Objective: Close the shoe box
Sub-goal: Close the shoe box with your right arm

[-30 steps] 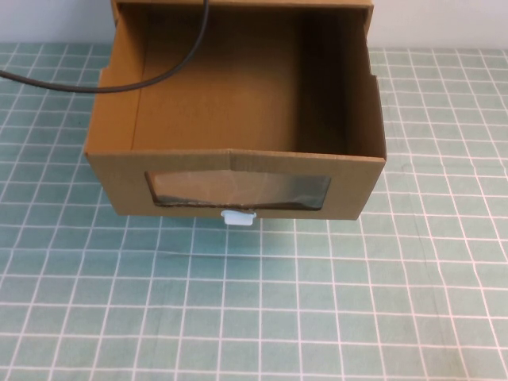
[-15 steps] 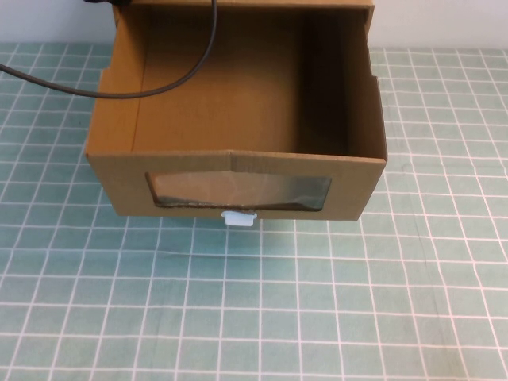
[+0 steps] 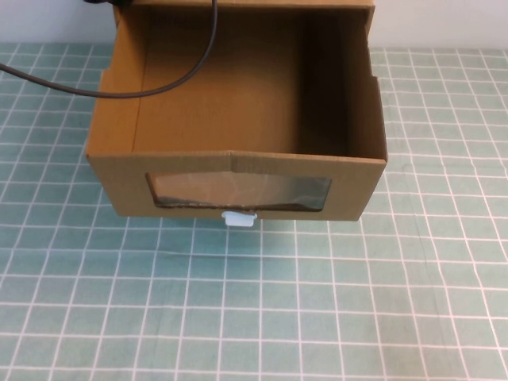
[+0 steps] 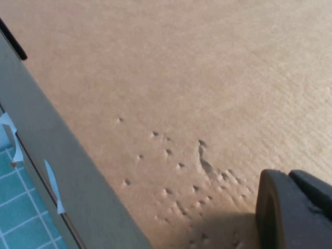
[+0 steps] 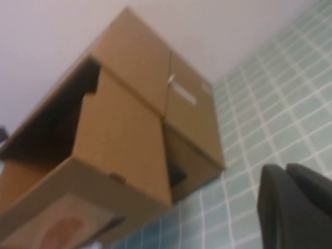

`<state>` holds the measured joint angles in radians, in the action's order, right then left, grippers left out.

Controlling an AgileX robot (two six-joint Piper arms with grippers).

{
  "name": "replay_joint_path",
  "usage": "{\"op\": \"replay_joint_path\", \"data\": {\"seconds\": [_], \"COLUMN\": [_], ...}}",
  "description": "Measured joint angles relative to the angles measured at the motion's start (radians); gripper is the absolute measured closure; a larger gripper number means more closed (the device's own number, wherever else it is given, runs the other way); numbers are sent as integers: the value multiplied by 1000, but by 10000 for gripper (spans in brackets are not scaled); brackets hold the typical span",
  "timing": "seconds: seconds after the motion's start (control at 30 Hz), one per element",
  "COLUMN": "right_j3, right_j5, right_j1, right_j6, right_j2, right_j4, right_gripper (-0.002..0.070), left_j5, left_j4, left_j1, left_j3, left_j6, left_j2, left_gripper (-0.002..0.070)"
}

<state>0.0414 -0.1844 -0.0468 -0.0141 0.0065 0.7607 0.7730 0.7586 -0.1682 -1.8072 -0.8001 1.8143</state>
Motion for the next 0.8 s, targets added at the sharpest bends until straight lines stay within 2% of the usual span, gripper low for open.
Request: {"op": "replay_joint_path", "data": {"seconds": [0.17,0.33,0.6,0.7,0.8], "right_j3": [290,528,780,856,920], "right_j5": [-427,-713,-797,-768,-706], "right_j1": [0,0,-20,-115,-277], "right_j6": [-21,-158,-336,-350,-312], "right_j2": [220,489,839,940,1016], "right_j4": [-118,-181,-105,-94,-120], "right_gripper": [687,687,687,687,687], "left_j5": [2,4,4,4,4], "left_j4": [0,0,0,0,0], "left_j1": [0,0,0,0,0], "left_j3": [0,0,-1,-1,-2], "left_j6": [2,2,2,2,2], "left_j2": [2,2,2,2,2], "left_gripper": [680,680,680,680,680]}}
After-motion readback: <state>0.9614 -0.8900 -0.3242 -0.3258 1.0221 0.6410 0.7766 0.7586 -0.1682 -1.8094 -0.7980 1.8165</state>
